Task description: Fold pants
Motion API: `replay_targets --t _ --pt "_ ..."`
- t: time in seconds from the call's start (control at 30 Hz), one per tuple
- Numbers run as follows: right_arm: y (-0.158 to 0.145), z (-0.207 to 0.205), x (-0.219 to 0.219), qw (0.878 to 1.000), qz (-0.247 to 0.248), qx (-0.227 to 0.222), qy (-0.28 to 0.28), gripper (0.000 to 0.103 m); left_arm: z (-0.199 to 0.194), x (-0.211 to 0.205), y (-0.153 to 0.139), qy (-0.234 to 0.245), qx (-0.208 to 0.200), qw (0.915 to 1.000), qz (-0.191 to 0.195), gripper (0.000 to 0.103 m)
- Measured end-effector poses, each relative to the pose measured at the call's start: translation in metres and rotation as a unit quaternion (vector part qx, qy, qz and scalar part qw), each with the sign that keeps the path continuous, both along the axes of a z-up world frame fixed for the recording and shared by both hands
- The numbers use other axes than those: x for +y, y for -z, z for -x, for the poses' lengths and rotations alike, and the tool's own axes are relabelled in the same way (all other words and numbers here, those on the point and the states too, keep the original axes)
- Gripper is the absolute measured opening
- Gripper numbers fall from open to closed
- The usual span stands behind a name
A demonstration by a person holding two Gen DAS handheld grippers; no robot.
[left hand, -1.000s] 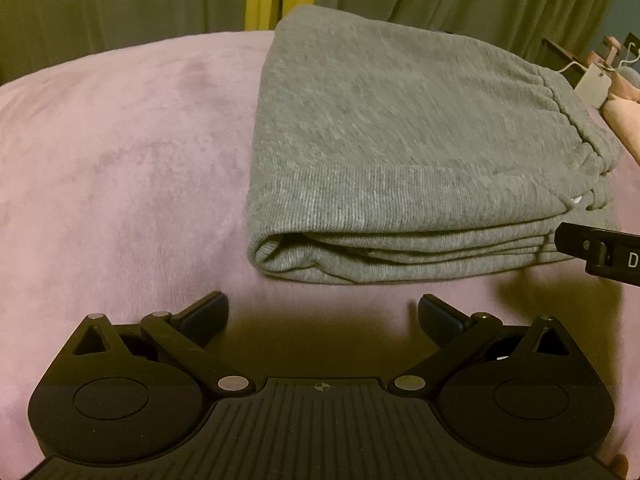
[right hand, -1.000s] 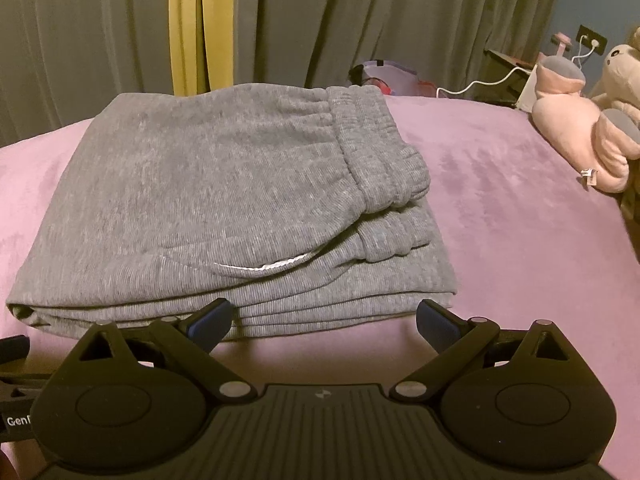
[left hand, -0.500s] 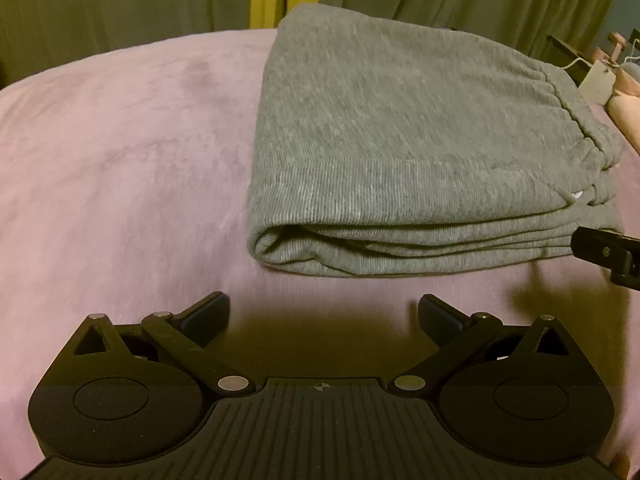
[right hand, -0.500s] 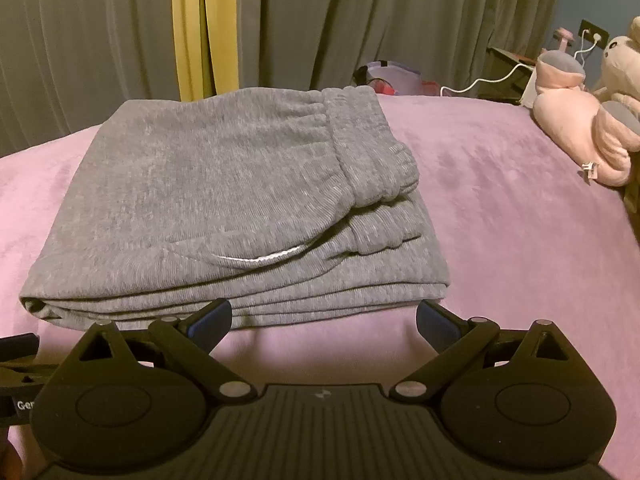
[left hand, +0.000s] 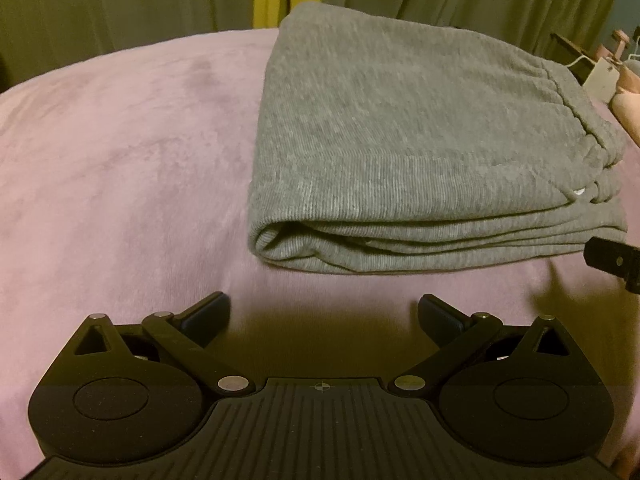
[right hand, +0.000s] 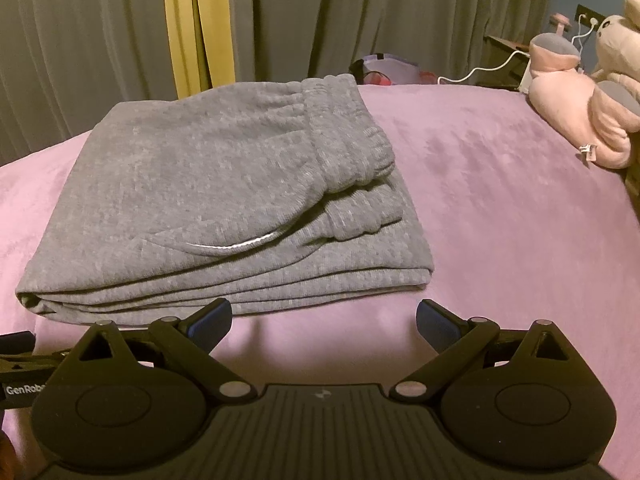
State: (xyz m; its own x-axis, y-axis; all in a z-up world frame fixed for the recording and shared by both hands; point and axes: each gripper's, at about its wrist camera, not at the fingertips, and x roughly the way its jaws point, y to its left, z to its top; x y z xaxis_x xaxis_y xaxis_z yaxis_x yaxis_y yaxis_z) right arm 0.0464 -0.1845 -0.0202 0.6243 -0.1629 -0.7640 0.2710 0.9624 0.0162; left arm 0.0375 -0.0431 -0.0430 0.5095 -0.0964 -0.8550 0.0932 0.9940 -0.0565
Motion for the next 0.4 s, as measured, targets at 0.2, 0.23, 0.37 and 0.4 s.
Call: replay_targets --t 0.2,0.23,0.37,0.4 --pt "0.004 0.003 -0.005 1.0 -0.005 -0.003 -0.005 0.099 0.008 0.006 -0.007 -0.001 -0.012 0.9996 0.026 0.103" --pt "0.006 0.005 -0.007 1.0 -0.005 -0.002 -0.003 0.099 0.01 0.009 -0.01 -0.004 -0.022 0.9991 0.035 0.103" --pt "0.014 0.009 -0.015 1.0 -0.016 0.009 0.011 0.099 0.012 0.013 -0.016 -0.016 -0.038 0.9983 0.042 0.103" --pt "0.015 0.011 -0.018 1.0 -0.018 0.011 0.014 0.099 0.012 0.014 -0.017 -0.021 -0.038 0.9981 0.044 0.103"
